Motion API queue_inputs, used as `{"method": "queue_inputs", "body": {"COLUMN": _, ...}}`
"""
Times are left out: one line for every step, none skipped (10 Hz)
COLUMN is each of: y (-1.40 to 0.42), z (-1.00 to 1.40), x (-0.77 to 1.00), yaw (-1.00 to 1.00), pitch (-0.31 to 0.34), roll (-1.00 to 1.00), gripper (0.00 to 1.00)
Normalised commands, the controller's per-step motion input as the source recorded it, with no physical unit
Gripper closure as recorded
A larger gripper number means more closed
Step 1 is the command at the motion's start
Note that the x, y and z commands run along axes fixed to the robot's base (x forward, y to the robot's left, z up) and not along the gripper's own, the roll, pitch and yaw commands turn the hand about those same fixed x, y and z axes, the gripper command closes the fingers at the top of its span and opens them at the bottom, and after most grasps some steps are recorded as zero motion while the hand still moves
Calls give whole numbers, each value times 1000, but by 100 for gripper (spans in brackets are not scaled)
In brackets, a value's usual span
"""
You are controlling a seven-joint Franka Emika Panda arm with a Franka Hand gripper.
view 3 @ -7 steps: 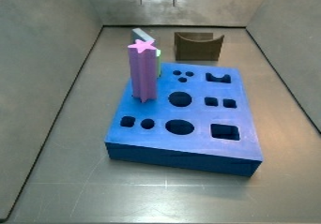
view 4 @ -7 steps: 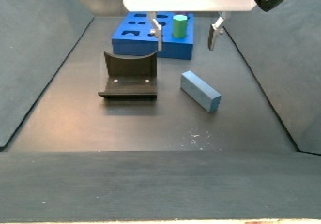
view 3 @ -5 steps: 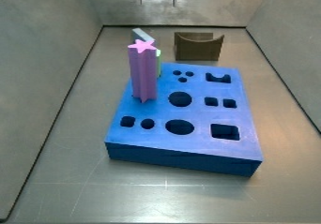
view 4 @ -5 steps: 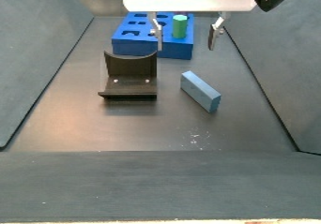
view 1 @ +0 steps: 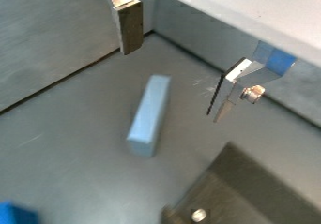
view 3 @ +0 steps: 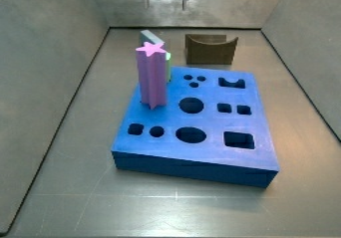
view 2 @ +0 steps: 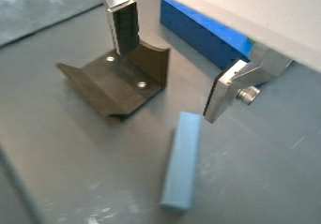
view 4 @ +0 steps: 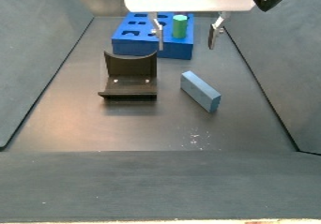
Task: Pick up the rectangle object. Move up. Place the rectangle object on the fixture. Regrasp the rectangle object. Move to above the board. Insert the rectangle object.
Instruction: Pick up the rectangle object.
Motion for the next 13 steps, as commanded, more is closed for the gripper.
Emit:
{"method": "queue_inputs", "body": {"y": -317, "z": -331, "x": -69, "yaw": 809, "pitch": 20, "roll": 0, "gripper": 0}}
{"method": "queue_inputs", "body": {"y": -151, "z": -411, "x": -26, "yaw": 1000, "pitch": 0, "roll": 11, "gripper": 0}}
{"method": "queue_inputs", "body": {"y": -97, "z": -191, "x": -86, "yaw": 909, "pitch": -186, "roll": -126, "gripper": 0}}
{"method": "queue_inputs", "body": {"y": -11, "z": 0, "x": 0, "yaw": 46, "pitch": 0, "roll": 0, "gripper": 0}}
{"method": "queue_inputs", "body": {"y": -26, "z": -29, "x": 0, "yaw": 34, "pitch": -20, "roll": -14, "gripper": 0}}
{"method": "queue_inputs", "body": {"y": 549, "z": -91, "x": -137, "yaw": 234, "pitch": -109, "roll": -443, "gripper": 0}}
{"method": "queue_inputs", "body": {"y": 640, "z": -209, "x": -289, "yaw": 397, "pitch": -246, "roll": -571, "gripper": 0}}
{"method": "queue_inputs", "body": {"y": -86, "z": -120, "x": 0, "yaw": 0, "pitch": -17, "roll": 0, "gripper": 0}}
{"method": "queue_inputs", "body": {"y": 331, "z": -554, "x": -157, "yaw": 517, "pitch": -140, "roll": -426, "gripper": 0}}
{"method": "queue_inputs", "body": {"y": 189, "z": -654, "x": -206, "yaw": 457, "pitch": -126, "roll": -383, "gripper": 0}}
{"method": "queue_inputs", "body": {"y": 0, "z": 0, "x": 0, "yaw": 9, "pitch": 0, "roll": 0, "gripper": 0}}
{"method": "queue_inputs", "body": {"y": -111, "z": -246, "x": 0, "yaw": 14, "pitch": -166, "roll": -11, "gripper": 0}}
{"method": "queue_inputs", "body": {"y": -160, "z": -791, "x": 0, "yaw": 60, "pitch": -169, "roll": -226, "gripper": 0}}
